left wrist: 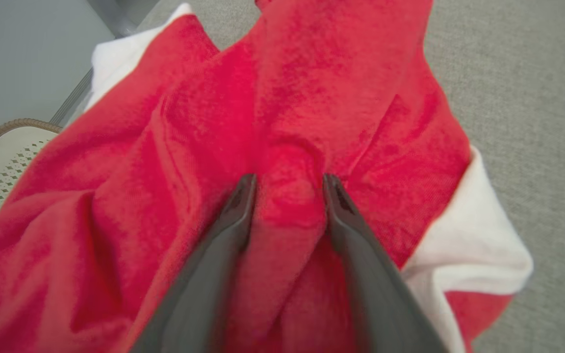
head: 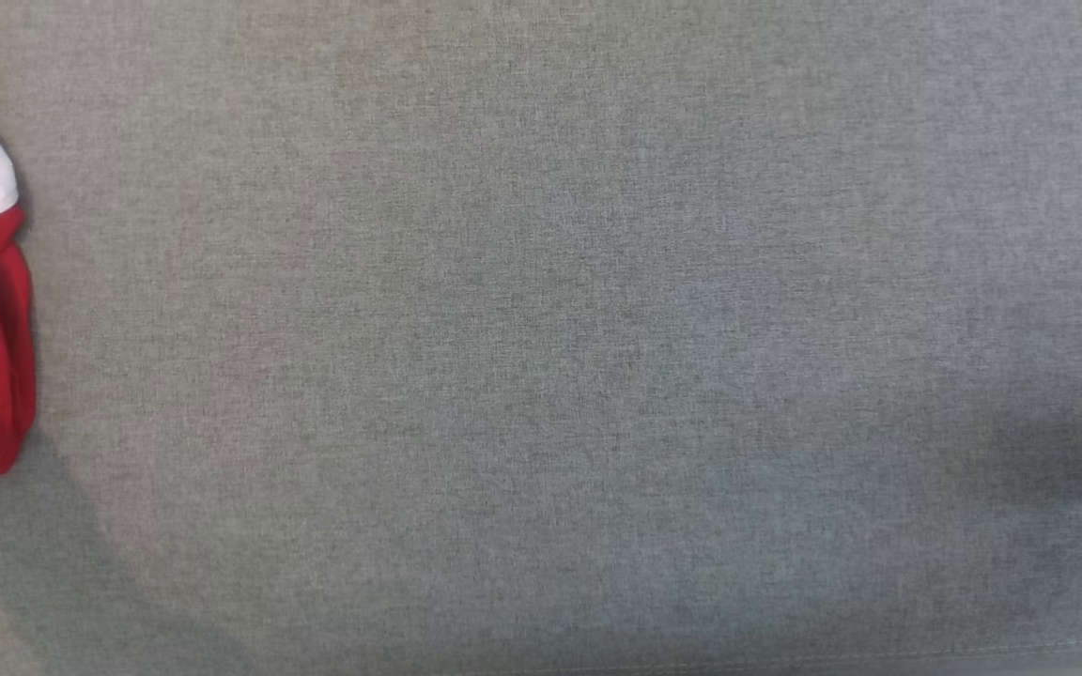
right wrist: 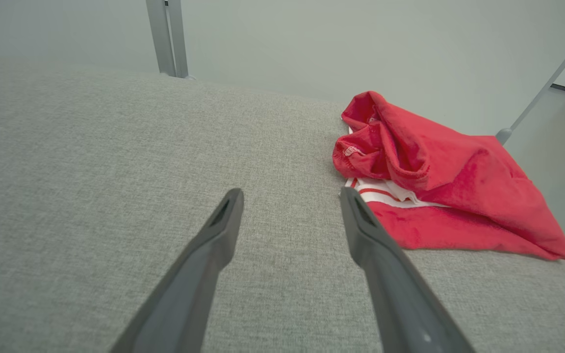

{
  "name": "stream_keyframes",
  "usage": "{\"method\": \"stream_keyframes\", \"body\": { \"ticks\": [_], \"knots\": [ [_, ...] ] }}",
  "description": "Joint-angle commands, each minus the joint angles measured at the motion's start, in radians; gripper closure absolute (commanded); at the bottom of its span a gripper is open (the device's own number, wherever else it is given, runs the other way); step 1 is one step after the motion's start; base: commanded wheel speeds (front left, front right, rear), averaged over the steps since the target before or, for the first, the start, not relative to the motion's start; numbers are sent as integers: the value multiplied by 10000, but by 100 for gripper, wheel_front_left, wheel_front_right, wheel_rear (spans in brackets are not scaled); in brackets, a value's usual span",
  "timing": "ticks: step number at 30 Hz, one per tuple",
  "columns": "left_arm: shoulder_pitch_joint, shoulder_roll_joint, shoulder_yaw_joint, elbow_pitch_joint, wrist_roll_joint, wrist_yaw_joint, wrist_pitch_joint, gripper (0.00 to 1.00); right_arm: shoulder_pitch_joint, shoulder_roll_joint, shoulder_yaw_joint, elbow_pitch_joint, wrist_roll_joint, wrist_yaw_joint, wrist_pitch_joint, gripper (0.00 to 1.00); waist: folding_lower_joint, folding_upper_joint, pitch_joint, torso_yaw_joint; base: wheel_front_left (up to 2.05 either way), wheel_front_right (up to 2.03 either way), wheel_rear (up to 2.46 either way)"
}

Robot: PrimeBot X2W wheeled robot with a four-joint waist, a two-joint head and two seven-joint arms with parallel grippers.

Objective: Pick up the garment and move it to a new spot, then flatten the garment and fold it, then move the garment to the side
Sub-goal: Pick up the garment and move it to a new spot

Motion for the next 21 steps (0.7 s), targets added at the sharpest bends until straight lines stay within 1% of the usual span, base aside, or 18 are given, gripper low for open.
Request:
{"method": "stream_keyframes", "body": {
  "ticks": [1,8,15,17,21],
  "knots": [
    [8,78,-99,127,-68,11,-66,100,-82,44,18,55,-66,-17,21,0,-1,-1,-129,-23,0,0,0],
    [-91,387,-493,215,-127,11,-871,100,-191,201,315,384,7,-17,-53,0,-1,-1,-674,-35,0,0,0],
    [-395,688,-839,106,242,10,-2296,100,-350,453,671,953,57,-17,-174,0,-1,-1,-1469,-139,0,0,0],
    [-532,690,-984,-2,423,10,-2653,100,-356,543,771,1100,65,-17,-217,0,-1,-1,-1724,-183,0,0,0],
    [-897,648,-1416,-475,705,10,-3027,100,-380,713,926,1427,127,-17,-265,0,-1,-1,-2200,-318,0,0,0]
  ]
}}
